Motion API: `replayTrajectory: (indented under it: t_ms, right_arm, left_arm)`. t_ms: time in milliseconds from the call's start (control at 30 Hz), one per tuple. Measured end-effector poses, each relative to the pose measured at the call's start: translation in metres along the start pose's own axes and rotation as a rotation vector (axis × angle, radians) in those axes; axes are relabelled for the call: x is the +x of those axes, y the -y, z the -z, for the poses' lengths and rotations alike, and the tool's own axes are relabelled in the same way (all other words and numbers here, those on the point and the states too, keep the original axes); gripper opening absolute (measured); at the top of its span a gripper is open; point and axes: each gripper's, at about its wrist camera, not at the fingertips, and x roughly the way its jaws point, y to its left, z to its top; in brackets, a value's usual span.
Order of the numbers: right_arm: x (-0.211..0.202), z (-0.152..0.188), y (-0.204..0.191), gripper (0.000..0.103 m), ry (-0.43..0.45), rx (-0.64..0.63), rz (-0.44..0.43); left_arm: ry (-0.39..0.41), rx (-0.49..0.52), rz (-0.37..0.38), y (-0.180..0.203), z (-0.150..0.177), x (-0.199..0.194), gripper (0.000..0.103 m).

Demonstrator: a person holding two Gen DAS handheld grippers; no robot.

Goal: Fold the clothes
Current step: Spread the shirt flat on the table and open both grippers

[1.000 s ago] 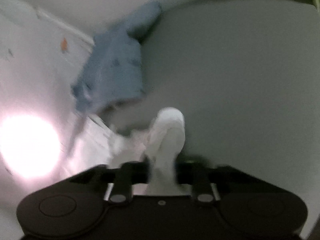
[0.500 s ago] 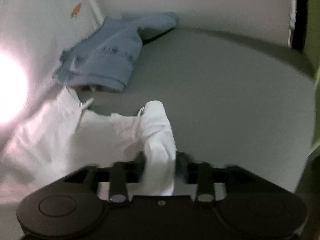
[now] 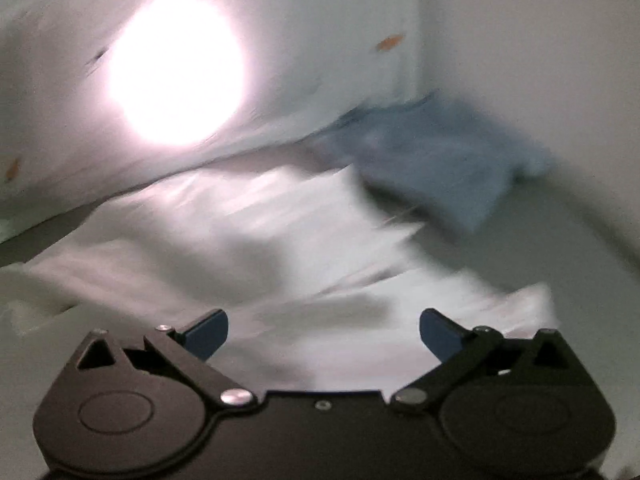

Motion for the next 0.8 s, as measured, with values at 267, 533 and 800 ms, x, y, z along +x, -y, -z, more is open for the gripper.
replayTrajectory:
  t_ms: [267,533,800]
  right_arm:
    - [0.040,0.058,-0.090,0.103,-0.014,0.014,0.051]
    - [0.038,0.069,-0.105,0.103,0.036,-0.008,0.132]
    - [0.040,0.072,-0.109,0.103,0.035,-0.004,0.135]
  left_arm:
    - [0.008,0.018,0.135,-0.031,-0.036,-0.006,0.103]
    - [0.143,-0.123,0.233,-0.068,-0.116,-0.005,0.103]
    - [0.198,0.073,0.231,-0.027,-0.214,0.042,0.063]
